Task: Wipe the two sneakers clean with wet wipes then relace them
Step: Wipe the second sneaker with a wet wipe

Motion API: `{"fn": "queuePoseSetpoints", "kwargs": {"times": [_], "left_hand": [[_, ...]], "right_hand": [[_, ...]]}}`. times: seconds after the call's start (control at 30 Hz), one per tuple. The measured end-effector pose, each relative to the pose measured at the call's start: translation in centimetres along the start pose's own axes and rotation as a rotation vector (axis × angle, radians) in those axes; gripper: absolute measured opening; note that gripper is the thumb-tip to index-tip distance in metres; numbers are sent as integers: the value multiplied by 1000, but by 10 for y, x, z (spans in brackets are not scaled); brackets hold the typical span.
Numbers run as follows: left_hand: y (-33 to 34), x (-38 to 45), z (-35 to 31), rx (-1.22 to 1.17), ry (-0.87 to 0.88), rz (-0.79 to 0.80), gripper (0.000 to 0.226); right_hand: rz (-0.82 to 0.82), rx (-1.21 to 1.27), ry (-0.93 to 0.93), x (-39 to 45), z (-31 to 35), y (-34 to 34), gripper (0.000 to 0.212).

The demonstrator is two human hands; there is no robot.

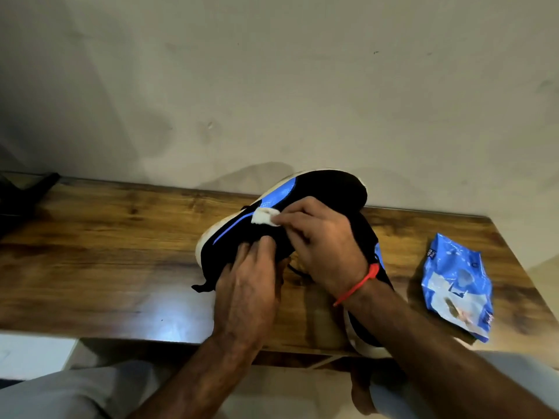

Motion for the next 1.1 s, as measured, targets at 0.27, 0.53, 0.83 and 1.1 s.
{"fn": "queuePoseSetpoints", "kwargs": {"times": [0.27, 0.53, 0.83, 1.1], "left_hand": [[-3, 3, 3, -61, -6, -2, 34], [-1, 4, 21, -299, -105, 40, 30], [3, 16, 25, -674, -365, 132, 22], [10, 11, 14, -812, -310, 345, 22]], "right_hand": [[-68, -181, 158, 16, -46, -27, 20], [113, -100, 22, 5, -21, -3, 21], [-73, -90, 298, 18, -56, -35, 26], [100, -134, 164, 4, -34, -1, 21]]}}
Point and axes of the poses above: each hand's wrist, its own x-axis towards the middle knuckle, its own y-axis out of the palm, z = x × y, the point moved 4 cm from there along x, towards the middle knuckle, and after that the axes turned 7 degrees about y, right-handed, at the moved point
